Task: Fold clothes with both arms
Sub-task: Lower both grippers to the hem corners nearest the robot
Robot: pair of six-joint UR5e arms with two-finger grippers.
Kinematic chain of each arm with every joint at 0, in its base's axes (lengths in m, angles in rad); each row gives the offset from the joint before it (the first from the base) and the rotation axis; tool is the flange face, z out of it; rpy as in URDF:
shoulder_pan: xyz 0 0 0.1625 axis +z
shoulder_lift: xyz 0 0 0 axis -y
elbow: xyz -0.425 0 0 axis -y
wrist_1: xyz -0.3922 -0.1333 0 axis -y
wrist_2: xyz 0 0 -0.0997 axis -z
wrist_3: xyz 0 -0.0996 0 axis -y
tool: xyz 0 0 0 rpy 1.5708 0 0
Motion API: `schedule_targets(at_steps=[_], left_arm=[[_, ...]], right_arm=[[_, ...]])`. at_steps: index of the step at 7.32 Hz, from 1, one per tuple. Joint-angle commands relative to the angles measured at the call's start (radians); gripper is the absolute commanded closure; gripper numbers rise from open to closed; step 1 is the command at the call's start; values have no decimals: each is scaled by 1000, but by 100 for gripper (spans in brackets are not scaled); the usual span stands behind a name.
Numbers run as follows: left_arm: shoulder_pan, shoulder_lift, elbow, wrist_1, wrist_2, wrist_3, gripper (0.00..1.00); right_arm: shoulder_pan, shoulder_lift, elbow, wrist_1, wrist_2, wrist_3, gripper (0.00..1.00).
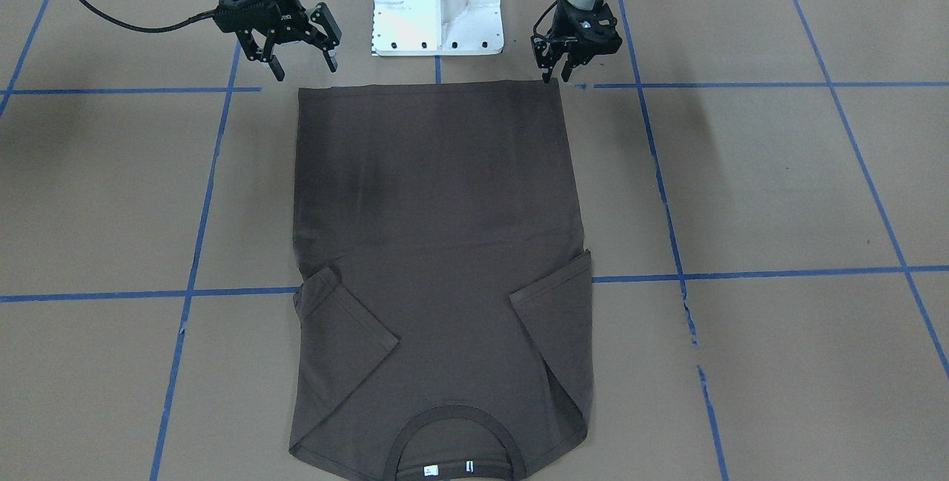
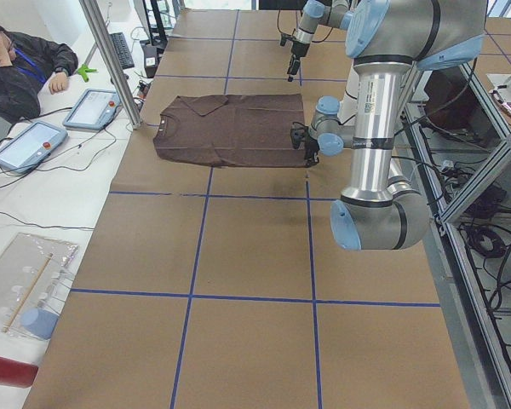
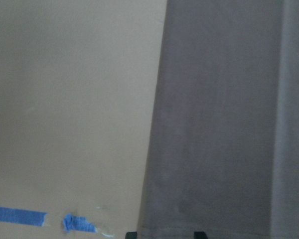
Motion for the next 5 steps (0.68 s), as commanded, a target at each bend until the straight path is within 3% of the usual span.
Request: schedule_targets(at_steps=[1,5], left_arm=[[1,0,6,0,0,0,56],[5,-3,6,0,0,0,58]], right_arm=[[0,0,0,0,0,1,0],[0,-5,0,0,1,-1,0]])
